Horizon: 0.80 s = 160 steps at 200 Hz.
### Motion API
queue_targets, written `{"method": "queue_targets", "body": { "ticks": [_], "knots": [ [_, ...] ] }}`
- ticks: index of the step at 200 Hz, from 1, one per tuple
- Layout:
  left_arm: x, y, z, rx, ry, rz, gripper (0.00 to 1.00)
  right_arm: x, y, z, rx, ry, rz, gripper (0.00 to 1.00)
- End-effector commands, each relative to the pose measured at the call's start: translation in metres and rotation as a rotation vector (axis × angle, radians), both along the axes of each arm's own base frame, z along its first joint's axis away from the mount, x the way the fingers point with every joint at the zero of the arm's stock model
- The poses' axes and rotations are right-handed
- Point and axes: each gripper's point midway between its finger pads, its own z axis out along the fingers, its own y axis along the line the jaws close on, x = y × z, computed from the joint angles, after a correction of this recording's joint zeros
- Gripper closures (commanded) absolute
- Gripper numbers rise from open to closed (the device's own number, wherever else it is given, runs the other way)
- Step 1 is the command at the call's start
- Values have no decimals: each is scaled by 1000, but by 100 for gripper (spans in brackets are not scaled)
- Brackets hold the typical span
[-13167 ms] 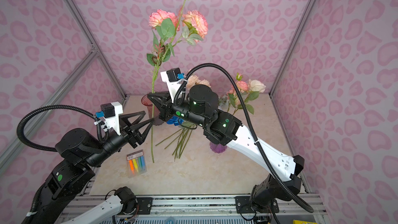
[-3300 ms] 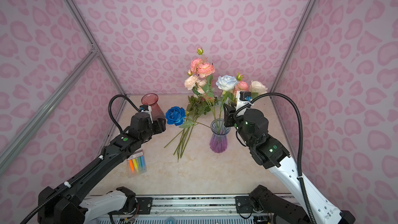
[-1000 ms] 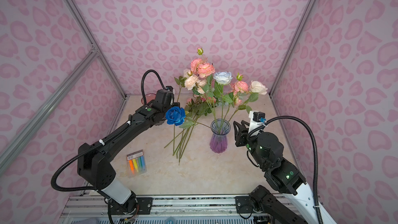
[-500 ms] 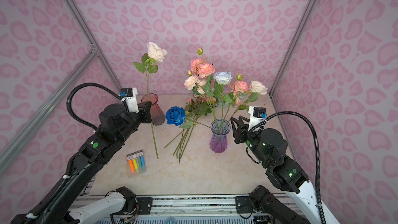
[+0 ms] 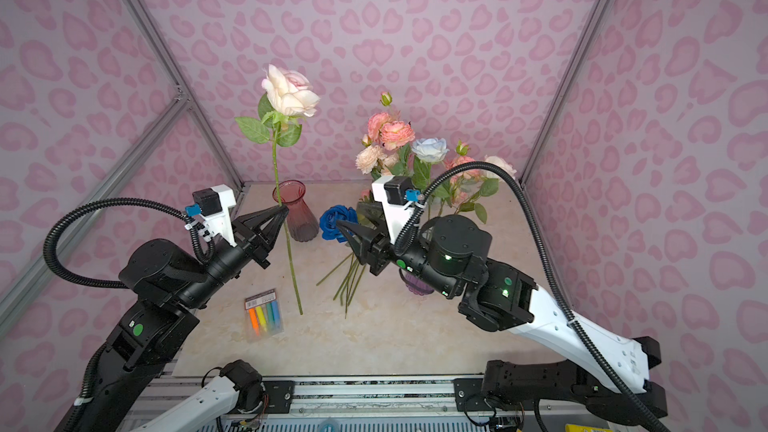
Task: Arrange the flowers into the vase
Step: 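Hold pale pink rose up with left gripper while right gripper reaches in, then close right gripper on pale pink rose while left gripper opens and withdraws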
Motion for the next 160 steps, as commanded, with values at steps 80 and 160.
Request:
{"method": "queue_targets", "body": {
  "ticks": [80,160],
  "knots": [
    [-42,-7,7,-42,-49,-170,97,21,113,19,-2,10,125,50],
    [-34,-2,-3,-33,-29,-116,47,22,113,25,18,34,143,100]
  ]
}}
